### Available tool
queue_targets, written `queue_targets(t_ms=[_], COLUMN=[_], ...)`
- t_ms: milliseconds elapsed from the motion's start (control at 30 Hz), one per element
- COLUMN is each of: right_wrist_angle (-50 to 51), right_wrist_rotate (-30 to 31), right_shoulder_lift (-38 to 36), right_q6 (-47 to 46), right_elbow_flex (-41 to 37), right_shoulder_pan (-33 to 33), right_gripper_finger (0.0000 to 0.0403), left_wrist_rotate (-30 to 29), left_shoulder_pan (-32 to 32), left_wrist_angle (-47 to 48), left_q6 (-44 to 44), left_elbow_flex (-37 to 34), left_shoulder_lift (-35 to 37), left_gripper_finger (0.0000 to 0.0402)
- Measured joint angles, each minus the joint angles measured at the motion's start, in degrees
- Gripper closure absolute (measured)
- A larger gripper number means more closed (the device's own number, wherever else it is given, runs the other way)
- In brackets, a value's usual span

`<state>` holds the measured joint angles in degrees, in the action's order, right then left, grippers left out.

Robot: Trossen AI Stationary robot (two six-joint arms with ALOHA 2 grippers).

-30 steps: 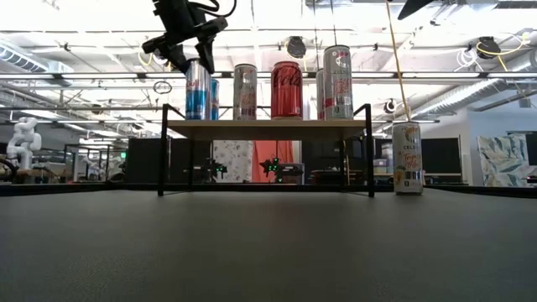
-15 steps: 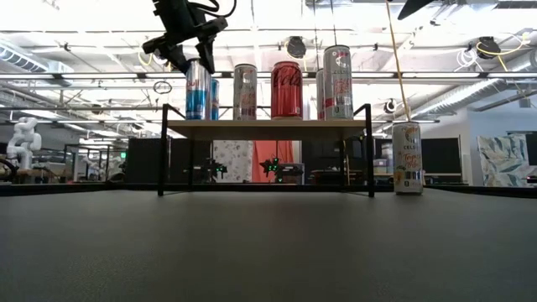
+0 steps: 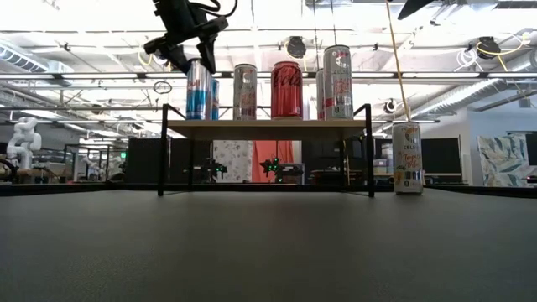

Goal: Place canned beverage on shelf
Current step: Put the blue soda can on the shelf aligned with the other blue soda can

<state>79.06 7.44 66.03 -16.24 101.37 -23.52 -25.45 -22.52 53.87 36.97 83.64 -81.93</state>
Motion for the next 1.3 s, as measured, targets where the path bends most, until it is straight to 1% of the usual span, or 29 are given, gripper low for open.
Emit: queue_targets(t_ms=[233, 667, 800, 1100, 1200, 1300], right_wrist_angle=[-0.01, -0.01, -0.01, 0.00, 0.00, 0.00], right_wrist_rotate=[0.00, 0.00, 0.00, 0.00, 0.00, 0.00], right_shoulder_lift=[-0.01, -0.01, 0.01, -0.01, 0.00, 0.00], right_q6=[0.01, 0.01, 0.01, 0.01, 0.01, 0.00], right_elbow_flex=[0.01, 0.01, 0.01, 0.01, 0.01, 0.01], right_shoulder_pan=[0.00, 0.00, 0.01, 0.01, 0.00, 0.01], right_gripper_finger=[0.0085, 0.0085, 0.0085, 0.0085, 0.0085, 0.0085], left_wrist_rotate=[1.67, 0.20, 1.32, 2.51, 2.63, 2.02], left_shoulder_pan=[-0.39, -0.98, -0.98, -0.98, -0.98, -0.98], left_wrist_angle=[-0.94, 1.18, -0.23, -0.77, -0.83, -0.76], left_q6=[0.04, -0.36, -1.84, -1.49, -1.33, -1.31], left_elbow_flex=[0.00, 0.04, 0.04, 0.04, 0.04, 0.00], left_shoulder_lift=[-0.04, 0.00, 0.00, -0.11, -0.13, -0.20], left_gripper_finger=[0.0143, 0.0143, 0.0143, 0.0142, 0.0137, 0.0123])
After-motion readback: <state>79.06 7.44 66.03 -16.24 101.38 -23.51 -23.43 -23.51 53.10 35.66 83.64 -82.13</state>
